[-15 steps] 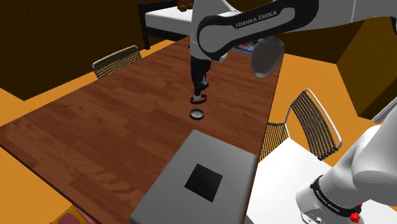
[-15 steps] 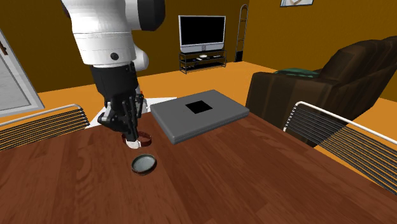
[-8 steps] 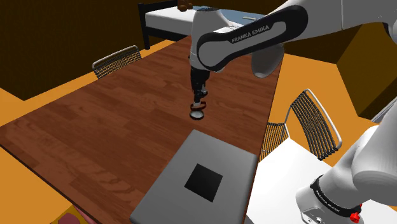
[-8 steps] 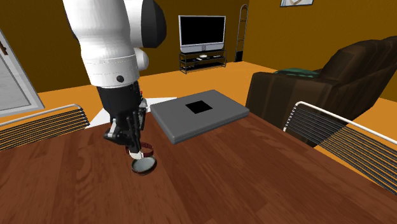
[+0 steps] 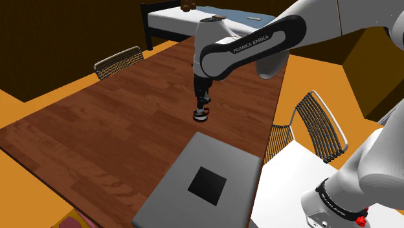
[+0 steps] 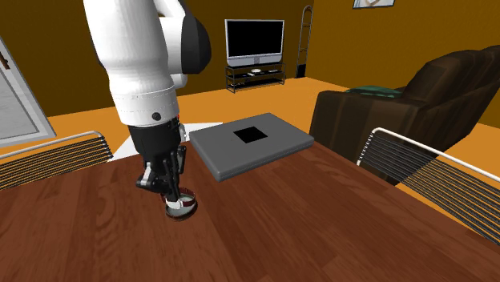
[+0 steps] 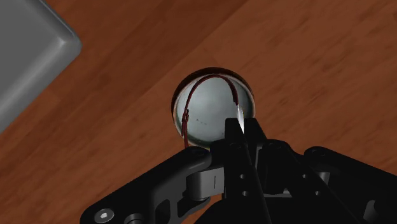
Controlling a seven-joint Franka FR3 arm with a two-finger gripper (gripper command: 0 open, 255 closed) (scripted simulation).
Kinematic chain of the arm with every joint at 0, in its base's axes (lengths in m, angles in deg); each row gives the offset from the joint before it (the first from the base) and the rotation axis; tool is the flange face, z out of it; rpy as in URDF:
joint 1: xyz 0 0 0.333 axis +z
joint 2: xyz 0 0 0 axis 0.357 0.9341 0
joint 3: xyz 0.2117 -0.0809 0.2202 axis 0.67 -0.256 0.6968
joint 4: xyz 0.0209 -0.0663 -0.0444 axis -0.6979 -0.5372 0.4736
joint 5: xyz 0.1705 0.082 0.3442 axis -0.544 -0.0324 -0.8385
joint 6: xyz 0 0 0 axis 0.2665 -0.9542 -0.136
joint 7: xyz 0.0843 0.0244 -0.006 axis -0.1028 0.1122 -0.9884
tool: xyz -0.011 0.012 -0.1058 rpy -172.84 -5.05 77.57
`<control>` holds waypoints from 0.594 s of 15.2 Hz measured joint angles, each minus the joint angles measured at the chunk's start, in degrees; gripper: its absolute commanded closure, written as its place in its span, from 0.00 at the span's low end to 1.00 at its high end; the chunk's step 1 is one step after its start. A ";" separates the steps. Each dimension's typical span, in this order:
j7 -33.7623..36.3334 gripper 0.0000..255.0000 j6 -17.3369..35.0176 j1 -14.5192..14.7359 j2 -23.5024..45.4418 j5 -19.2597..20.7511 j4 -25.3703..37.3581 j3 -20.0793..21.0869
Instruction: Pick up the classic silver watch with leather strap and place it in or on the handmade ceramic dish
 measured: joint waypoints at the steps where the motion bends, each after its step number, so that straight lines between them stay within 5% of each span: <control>1: 0.00 1.00 0.02 0.00 0.01 0.00 -0.01 0.00; 2: 0.00 1.00 0.03 0.00 0.01 0.00 -0.01 0.00; 3: 0.00 0.00 0.03 0.00 0.01 0.00 -0.01 0.00; 9: 0.00 0.00 0.03 0.00 0.01 0.00 -0.01 0.00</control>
